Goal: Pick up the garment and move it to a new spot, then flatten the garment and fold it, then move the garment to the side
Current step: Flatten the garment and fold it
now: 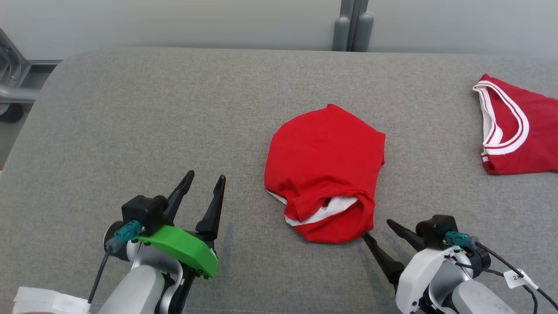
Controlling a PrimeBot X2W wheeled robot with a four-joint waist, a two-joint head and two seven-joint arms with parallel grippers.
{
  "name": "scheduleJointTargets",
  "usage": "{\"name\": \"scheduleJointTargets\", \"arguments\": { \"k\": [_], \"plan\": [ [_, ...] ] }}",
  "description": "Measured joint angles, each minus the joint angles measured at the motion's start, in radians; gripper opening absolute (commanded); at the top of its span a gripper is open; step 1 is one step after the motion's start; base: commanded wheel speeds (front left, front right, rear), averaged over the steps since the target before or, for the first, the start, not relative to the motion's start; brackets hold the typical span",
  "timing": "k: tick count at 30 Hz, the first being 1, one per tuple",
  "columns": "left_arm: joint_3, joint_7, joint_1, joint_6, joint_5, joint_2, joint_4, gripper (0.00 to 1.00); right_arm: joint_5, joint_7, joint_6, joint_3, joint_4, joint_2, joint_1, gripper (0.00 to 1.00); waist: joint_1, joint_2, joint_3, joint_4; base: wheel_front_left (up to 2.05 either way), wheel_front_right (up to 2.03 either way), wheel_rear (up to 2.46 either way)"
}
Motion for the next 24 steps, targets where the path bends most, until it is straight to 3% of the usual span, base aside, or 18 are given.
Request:
{"name": "scheduleJointTargets", "arguments": {
  "k": [11, 13, 14, 15, 24],
  "plan": [
    [-0.004, 0.016, 0.001, 0.004, 0.000, 0.004, -0.017, 1.00, 0.008, 0.010, 0.002, 0.009, 0.076, 0.033, -0.055, 0.98, 0.0001, 0.0000, 0.018, 0.016, 0.00, 0.00, 0.00],
    [-0.003, 0.016, 0.001, 0.008, 0.000, 0.007, -0.018, 1.00, 0.010, 0.012, 0.002, 0.010, 0.090, 0.035, -0.063, 0.45, 0.0001, 0.0000, 0.020, 0.019, 0.00, 0.00, 0.00],
    [-0.003, 0.016, 0.001, 0.008, 0.000, 0.008, -0.019, 1.00, 0.010, 0.017, 0.002, 0.011, 0.100, 0.035, -0.066, 0.27, 0.0000, 0.0000, 0.020, 0.020, 0.00, 0.00, 0.00],
    [-0.003, 0.016, 0.001, 0.008, 0.000, 0.008, -0.019, 1.00, 0.011, 0.017, 0.002, 0.011, 0.108, 0.035, -0.067, 0.02, 0.0001, 0.0000, 0.020, 0.021, 0.00, 0.00, 0.00],
    [-0.003, 0.025, 0.002, 0.011, 0.000, 0.008, -0.021, 1.00, 0.015, 0.004, 0.010, 0.000, 0.128, 0.027, -0.132, 0.00, 0.0000, 0.0000, 0.016, 0.028, 0.00, 0.00, 0.00]
  ]
}}
